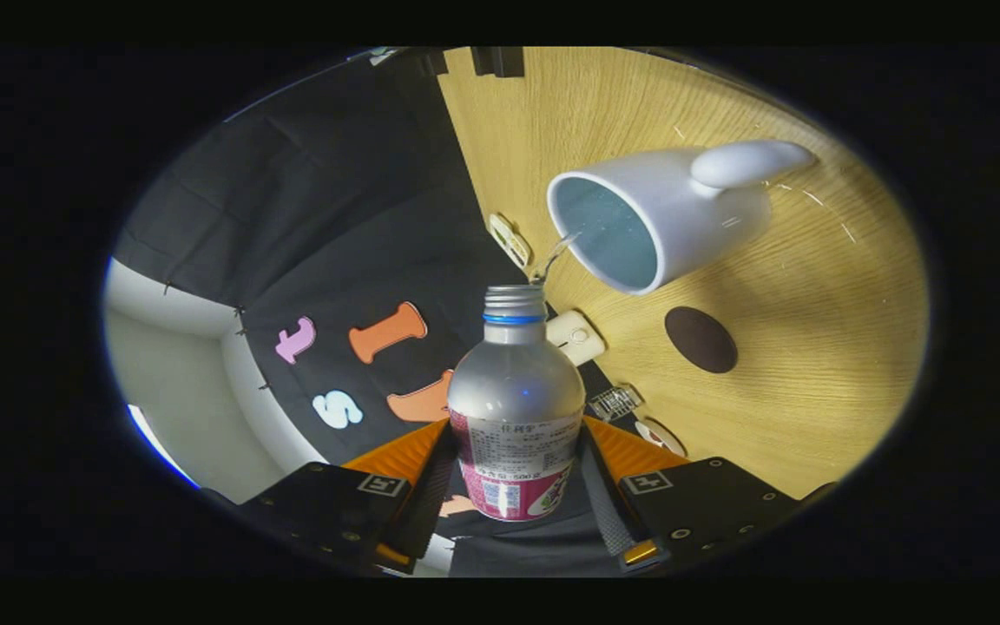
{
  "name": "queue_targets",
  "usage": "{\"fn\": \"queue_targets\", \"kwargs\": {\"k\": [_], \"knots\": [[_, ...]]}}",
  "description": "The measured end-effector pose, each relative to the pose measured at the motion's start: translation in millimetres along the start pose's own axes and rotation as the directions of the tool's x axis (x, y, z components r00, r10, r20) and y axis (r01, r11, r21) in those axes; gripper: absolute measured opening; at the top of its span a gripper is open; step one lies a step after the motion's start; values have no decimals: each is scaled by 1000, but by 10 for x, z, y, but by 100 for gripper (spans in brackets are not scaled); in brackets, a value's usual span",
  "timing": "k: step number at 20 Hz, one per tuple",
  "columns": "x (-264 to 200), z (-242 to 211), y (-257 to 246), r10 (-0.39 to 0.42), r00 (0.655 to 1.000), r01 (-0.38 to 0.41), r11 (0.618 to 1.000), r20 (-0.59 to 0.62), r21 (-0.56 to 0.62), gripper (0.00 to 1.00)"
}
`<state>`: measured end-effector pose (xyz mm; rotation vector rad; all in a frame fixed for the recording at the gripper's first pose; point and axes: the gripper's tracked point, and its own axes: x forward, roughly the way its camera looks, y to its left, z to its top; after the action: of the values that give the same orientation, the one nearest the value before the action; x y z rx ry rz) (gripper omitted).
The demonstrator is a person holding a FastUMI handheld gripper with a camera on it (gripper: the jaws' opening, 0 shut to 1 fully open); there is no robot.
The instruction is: Take the bottle from table, then pour the juice into the cup, finally place the bottle on the coaster
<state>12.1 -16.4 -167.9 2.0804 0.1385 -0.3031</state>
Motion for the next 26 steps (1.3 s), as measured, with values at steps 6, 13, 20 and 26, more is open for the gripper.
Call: {"fn": "queue_targets", "kwargs": {"k": [6, 13, 20, 26], "knots": [[19, 5, 42, 13, 1000, -13, 1000, 0, 26, 75], [49, 9, 47, 0, 1000, 0, 999, 1, 45, 75], [28, 41, 30, -6, 1000, 6, 998, 0, 65, 75], [13, 19, 5, -8, 1000, 8, 997, -6, 71, 75]]}}
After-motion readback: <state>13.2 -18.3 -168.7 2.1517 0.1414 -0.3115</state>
